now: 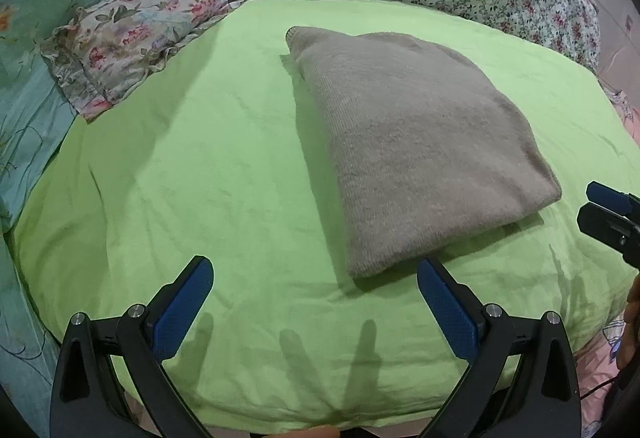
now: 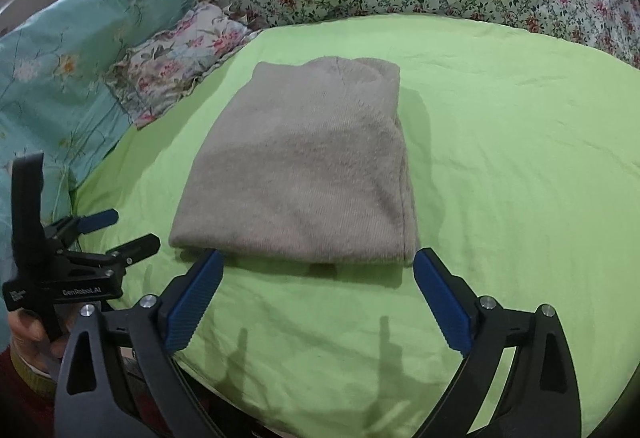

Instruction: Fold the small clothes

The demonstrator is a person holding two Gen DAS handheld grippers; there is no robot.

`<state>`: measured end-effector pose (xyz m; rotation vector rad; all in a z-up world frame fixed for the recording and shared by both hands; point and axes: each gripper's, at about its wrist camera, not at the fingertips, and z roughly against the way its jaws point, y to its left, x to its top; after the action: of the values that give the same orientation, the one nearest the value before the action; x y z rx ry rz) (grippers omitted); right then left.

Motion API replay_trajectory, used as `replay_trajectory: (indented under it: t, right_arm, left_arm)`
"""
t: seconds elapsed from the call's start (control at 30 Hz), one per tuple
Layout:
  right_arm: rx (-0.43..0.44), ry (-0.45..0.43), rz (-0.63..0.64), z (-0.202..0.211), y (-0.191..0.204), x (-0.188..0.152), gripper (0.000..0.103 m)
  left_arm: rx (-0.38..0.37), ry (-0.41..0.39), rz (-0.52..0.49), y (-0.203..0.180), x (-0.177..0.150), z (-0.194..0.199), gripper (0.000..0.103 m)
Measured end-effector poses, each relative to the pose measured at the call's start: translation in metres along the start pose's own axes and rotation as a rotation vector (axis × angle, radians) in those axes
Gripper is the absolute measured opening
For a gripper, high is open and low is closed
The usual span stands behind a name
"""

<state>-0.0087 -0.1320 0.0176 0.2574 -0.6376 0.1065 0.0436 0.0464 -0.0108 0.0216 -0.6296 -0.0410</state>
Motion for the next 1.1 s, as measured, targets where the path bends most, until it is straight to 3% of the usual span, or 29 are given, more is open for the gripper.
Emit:
replay_trajectory:
  t: [0.57, 1.1]
  right_arm:
    - [-0.017, 0.008, 0.027, 0.004, 0.004, -0.018, 0.102]
    - [-0.018, -0.002, 0.143, -0.007, 0.007, 0.029, 0.102]
  left_arm:
    - [0.010, -0.016, -0.060, -0.014, -0.005, 0.008, 0.102]
    - [0.054, -0.034, -0.122, -0.022, 0.026, 0.000, 0.102]
